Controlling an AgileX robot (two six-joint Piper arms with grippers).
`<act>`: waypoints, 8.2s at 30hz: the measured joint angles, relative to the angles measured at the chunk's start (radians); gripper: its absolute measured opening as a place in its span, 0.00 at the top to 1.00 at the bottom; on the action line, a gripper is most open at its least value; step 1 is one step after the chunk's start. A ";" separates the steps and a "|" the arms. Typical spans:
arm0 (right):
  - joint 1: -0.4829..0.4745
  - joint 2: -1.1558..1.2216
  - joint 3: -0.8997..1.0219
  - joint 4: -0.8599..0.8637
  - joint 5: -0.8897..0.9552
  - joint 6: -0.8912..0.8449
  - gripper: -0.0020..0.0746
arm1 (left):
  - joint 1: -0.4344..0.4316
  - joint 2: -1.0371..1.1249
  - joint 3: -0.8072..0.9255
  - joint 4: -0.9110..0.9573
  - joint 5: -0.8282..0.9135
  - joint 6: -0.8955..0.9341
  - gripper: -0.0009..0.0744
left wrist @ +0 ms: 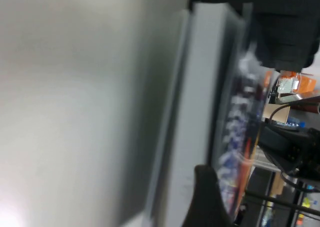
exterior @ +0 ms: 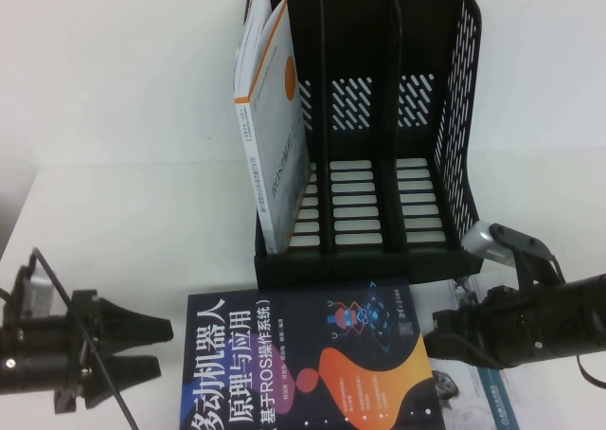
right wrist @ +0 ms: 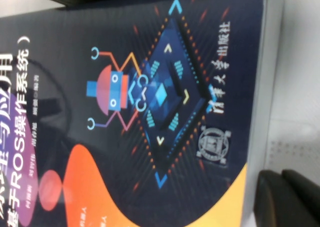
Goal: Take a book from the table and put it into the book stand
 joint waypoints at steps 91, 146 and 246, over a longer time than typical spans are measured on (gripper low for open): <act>0.003 -1.231 0.017 -1.491 0.645 1.235 0.97 | -0.686 0.026 -1.349 0.970 -0.192 -1.162 0.84; 0.003 -1.272 0.242 -1.599 0.115 1.306 0.97 | -0.975 -0.279 -1.433 1.369 -0.189 -0.948 0.99; 0.003 -1.272 0.318 -1.564 0.167 1.306 0.98 | -0.356 -1.799 0.651 1.332 -0.811 -1.108 0.99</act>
